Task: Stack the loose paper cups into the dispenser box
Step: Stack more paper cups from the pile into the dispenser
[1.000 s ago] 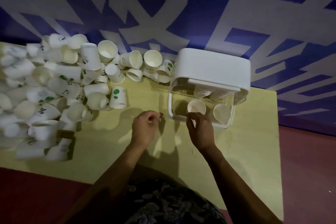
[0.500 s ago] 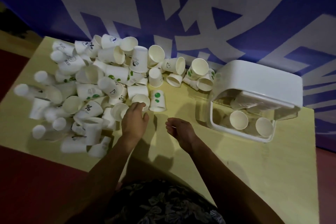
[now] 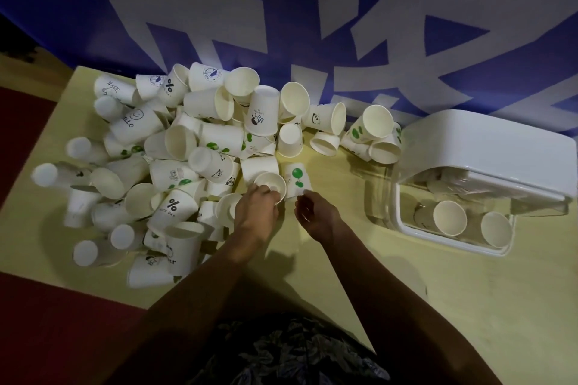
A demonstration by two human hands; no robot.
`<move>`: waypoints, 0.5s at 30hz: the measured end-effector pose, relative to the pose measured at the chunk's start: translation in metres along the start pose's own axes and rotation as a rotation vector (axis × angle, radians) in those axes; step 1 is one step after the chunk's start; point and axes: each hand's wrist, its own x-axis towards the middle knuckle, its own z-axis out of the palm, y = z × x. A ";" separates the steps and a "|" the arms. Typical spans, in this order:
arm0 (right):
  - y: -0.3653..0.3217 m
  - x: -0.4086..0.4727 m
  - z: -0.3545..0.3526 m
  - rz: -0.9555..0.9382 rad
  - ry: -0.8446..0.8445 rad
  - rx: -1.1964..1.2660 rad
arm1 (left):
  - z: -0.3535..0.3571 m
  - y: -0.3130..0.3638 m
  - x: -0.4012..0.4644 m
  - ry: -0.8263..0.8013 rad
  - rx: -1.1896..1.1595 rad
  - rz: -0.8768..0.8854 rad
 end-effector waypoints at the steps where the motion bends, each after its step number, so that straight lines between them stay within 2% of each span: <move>1: -0.002 -0.001 0.001 -0.009 0.017 0.006 | 0.000 -0.001 0.001 0.003 -0.018 0.000; 5: -0.011 -0.012 -0.002 -0.165 0.093 -0.129 | -0.003 -0.003 -0.001 0.097 -0.138 0.001; 10: -0.020 -0.043 -0.033 -0.559 0.142 -0.452 | -0.011 0.011 -0.015 0.233 -0.266 0.085; 15: -0.032 -0.075 -0.080 -0.956 0.273 -0.801 | -0.020 0.051 -0.034 0.320 -0.383 0.174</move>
